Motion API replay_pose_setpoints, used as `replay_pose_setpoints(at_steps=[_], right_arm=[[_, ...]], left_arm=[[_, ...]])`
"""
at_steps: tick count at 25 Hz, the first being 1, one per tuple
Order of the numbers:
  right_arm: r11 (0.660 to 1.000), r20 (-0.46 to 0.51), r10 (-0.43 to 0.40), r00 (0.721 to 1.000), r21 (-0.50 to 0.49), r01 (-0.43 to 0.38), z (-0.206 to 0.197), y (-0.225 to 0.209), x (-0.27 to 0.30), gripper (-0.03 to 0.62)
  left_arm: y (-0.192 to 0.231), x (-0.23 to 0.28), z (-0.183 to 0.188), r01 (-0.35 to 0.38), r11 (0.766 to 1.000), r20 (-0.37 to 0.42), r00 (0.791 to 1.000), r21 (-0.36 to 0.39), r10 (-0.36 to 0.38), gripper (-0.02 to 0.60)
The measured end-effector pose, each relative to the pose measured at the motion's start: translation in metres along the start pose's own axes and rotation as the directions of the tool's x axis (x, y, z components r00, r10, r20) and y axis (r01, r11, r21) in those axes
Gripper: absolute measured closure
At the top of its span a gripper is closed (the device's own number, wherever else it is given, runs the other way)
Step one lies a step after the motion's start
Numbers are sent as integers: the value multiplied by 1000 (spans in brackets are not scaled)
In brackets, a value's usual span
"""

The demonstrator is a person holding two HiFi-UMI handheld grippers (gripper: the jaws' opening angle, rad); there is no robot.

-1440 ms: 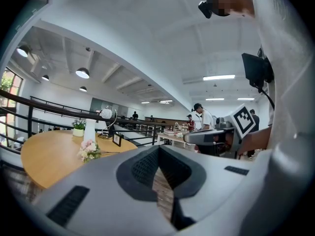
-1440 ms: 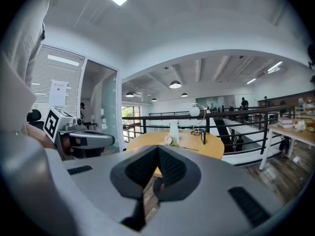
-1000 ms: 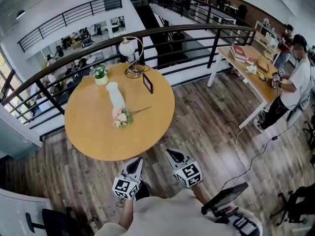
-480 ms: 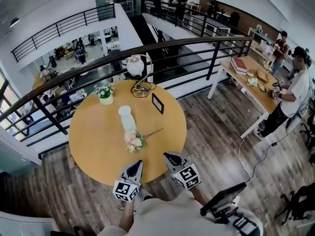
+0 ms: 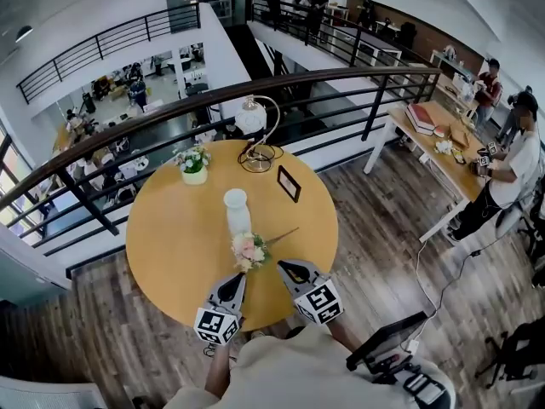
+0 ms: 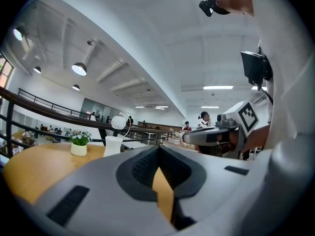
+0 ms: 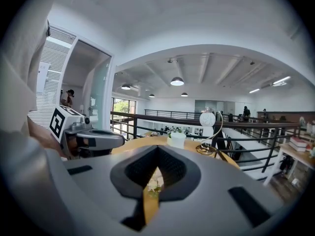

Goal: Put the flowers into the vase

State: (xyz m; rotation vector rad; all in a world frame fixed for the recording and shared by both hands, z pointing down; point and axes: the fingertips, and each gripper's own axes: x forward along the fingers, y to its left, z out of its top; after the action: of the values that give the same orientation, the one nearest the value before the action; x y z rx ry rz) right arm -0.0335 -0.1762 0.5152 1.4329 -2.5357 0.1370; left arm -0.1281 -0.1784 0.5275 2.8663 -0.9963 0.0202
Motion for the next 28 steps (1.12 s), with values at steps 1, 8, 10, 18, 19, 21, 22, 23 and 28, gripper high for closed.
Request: replay_pose_setpoints(at_steps=[1,8,10,18,19,21,22,23,28], right_arm=[[1000,-3,-2,1000,1,2,-1,0,2,585],[1000,-7,8,1000,17,-8,-4,-7,8,585],[999,-10,21,1000,26,-20,-6,-6,11,585],[994,-20,97,995,58,-95,-16,-24,14,585],[993,-21,102,995,62,-101,-16,-28,14,585],[992,-22,110,994,69,-108,-16,-36,17,585],[991,-24,112,993,73,-110,-17,-40,17,585],[991,-29,114,993,79,-111,-19,-42,18,585],[986,-79,130,988,117,-121,-42,-44,15,585]], left_arm=[[1,1,0,3,1000,3,1000,0,-3,575],[1,8,-1,1,1000,2,1000,-3,-1,575],[1,7,-2,-10,1000,-5,1000,-5,10,575],[1,16,-9,-103,995,-45,994,-14,103,575],[2,18,-8,-115,993,-48,992,-12,115,575],[5,21,-6,-136,991,-55,989,-10,136,575],[7,22,-6,-147,989,-60,987,-11,146,575],[8,22,-8,-158,987,-68,985,-15,157,575],[7,16,-30,-191,980,-122,975,-52,184,575]])
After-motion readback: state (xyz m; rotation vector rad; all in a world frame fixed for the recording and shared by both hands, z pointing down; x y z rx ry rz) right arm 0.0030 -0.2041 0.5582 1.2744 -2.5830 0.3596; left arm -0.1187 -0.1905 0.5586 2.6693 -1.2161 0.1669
